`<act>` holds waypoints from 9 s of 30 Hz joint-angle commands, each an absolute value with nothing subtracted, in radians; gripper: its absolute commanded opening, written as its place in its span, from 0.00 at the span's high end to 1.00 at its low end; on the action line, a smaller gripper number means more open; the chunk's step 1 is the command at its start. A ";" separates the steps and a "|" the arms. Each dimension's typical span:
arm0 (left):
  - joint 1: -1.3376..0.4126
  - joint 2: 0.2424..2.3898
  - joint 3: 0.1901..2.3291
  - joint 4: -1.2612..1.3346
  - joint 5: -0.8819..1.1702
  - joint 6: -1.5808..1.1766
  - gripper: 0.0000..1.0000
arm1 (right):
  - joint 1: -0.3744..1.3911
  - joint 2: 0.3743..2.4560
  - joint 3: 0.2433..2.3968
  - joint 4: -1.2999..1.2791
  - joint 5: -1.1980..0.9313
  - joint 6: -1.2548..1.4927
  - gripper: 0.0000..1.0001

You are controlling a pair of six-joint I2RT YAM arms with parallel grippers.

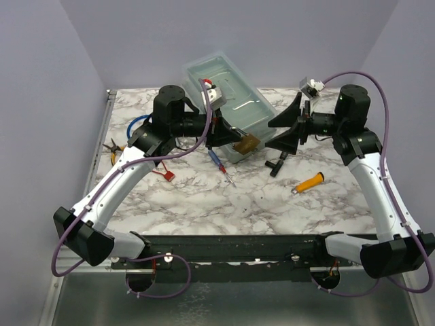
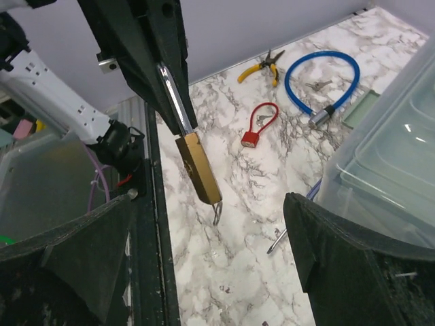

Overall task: Lock with the key
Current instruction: Lock the lock, then place the lock at the center of the board.

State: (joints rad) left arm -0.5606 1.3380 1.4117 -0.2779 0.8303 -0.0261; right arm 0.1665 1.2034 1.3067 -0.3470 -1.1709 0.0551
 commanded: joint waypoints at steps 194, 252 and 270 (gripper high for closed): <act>-0.362 1.229 1.256 -0.295 1.190 -0.268 1.00 | 0.418 1.386 1.230 -0.448 -1.244 -0.251 0.49; 0.141 1.220 1.123 -0.306 1.180 -0.377 1.00 | 0.418 1.428 1.079 -0.467 -1.143 -0.315 1.00; 0.147 1.361 1.135 -1.093 0.726 0.322 1.00 | 0.529 1.470 1.065 -0.267 -0.955 -0.286 1.00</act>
